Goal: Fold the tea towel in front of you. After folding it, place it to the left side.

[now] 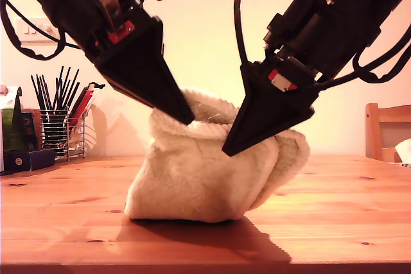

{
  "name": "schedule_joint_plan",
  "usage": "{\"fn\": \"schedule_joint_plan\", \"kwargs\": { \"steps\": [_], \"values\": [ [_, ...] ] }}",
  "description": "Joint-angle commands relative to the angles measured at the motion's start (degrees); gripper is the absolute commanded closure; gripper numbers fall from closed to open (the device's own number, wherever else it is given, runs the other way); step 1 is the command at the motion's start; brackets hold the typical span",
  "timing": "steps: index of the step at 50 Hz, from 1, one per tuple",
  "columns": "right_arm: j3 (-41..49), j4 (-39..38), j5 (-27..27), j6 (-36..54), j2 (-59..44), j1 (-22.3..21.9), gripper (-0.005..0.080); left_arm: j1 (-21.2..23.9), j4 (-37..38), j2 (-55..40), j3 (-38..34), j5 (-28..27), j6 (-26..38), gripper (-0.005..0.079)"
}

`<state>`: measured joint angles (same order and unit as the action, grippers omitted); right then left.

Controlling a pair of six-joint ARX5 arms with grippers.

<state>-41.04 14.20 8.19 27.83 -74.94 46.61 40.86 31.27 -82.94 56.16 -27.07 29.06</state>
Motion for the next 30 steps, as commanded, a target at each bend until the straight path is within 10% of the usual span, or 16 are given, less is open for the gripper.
{"fn": "schedule_joint_plan", "kwargs": {
  "steps": [1, 8, 30],
  "values": [
    [-0.55, 0.48, -0.20, -1.09, -0.33, 0.24, 0.0763, -0.15, 0.22, 0.44, 0.66, 1.57, 1.40, 0.0475],
    [-0.55, 0.85, 0.37, -2.01, -0.33, 0.26, 0.0763, -0.13, 0.50, 0.44, 0.66, 2.73, 2.45, 0.0292],
    [-0.72, 5.81, 1.42, -3.50, -0.33, 0.26, 0.0763, -1.84, -0.15, 1.99, 0.87, 10.58, 4.44, 0.0332]
  ]
}}
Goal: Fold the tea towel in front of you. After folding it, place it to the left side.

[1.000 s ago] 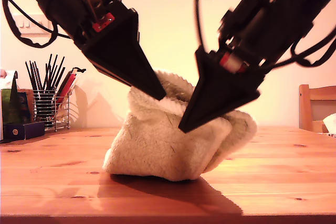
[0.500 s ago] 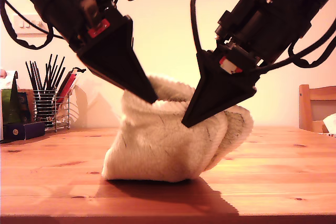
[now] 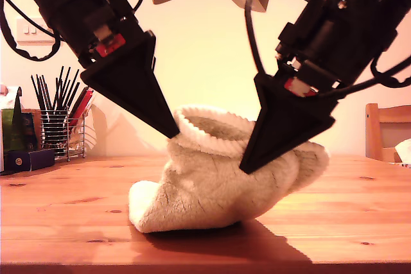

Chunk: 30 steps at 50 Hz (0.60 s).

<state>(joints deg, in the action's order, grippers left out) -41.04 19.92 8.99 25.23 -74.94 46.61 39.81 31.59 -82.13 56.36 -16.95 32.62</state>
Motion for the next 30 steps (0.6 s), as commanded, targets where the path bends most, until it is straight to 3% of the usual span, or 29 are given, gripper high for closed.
{"fn": "schedule_joint_plan", "kwargs": {
  "steps": [1, 10, 17, 30],
  "values": [
    [-0.81, 0.22, 0.98, -1.07, -0.33, 0.26, 0.0763, -0.98, -0.59, 1.11, 0.68, 0.72, 0.87, 0.0346],
    [-2.89, 2.29, 3.17, -1.46, -0.31, 0.26, 0.0763, -2.19, -3.19, -1.07, 0.66, 0.72, 0.85, 0.0508],
    [-6.51, 5.68, 4.90, -1.46, -0.31, 0.24, 0.0763, -2.21, -2.93, -3.91, 0.66, 0.72, 0.85, 0.0766],
    [-12.04, 14.51, 7.32, -1.44, -0.33, 0.15, 0.0763, -3.37, -4.07, -10.14, 0.66, 0.02, 0.79, 0.0762]
  ]
}}
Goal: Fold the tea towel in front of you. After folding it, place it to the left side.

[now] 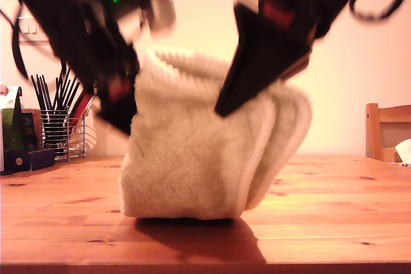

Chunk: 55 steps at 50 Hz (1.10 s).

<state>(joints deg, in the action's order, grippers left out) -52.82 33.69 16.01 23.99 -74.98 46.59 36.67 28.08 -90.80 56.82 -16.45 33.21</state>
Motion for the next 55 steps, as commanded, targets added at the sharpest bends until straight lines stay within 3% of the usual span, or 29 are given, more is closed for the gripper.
{"fn": "schedule_joint_plan", "kwargs": {
  "steps": [1, 10, 19, 41, 55],
  "values": [
    [-0.46, 0.94, 0.35, -0.20, -0.28, 0.04, 0.0763, -0.24, -0.55, -1.84, 0.20, -0.98, 0.20, 0.0762],
    [-1.40, 3.54, 1.51, -1.51, -0.28, -0.83, 0.0763, -0.33, -0.02, -4.59, 0.20, -6.05, 0.22, 0.0762],
    [-1.40, 3.67, 1.99, -1.77, -1.29, -2.51, 0.0763, -0.35, 0.50, -5.16, 0.20, -6.60, 0.28, 0.0762],
    [-8.22, 3.48, 3.41, -1.62, -11.15, -4.76, 0.0763, -4.26, -1.75, -4.63, 0.20, 11.45, 0.17, 0.0762],
    [-14.99, 3.21, 4.87, -0.96, -20.94, -7.61, 0.0763, -5.55, -2.54, -4.63, 0.20, 13.84, -0.24, 0.0762]
  ]
}}
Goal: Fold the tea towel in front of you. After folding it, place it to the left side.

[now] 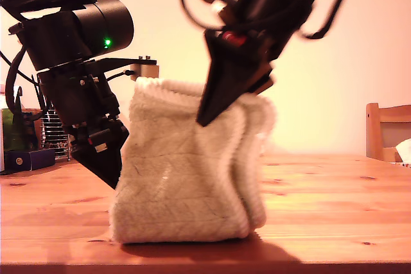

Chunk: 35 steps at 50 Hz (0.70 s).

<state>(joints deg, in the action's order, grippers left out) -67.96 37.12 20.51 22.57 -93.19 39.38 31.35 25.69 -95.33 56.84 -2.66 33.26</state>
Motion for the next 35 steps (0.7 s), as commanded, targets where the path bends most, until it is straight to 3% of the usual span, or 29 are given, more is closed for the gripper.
{"fn": "schedule_joint_plan", "kwargs": {
  "steps": [1, 14, 35],
  "values": [
    [-0.17, -0.35, 0.44, 0.61, -3.37, -0.52, 0.0763, -0.24, -0.20, -0.11, 0.17, 0.07, -0.28, 0.0762],
    [-4.66, -2.69, 0.55, 1.66, -11.39, -2.58, 0.0763, -0.35, 0.13, 0.02, 0.17, -0.48, -0.28, 0.0762],
    [-6.54, -9.64, -0.15, 1.84, -14.10, -3.82, 0.0762, -0.59, 3.04, 1.29, 0.17, -13.00, -2.01, 0.0762]
  ]
}}
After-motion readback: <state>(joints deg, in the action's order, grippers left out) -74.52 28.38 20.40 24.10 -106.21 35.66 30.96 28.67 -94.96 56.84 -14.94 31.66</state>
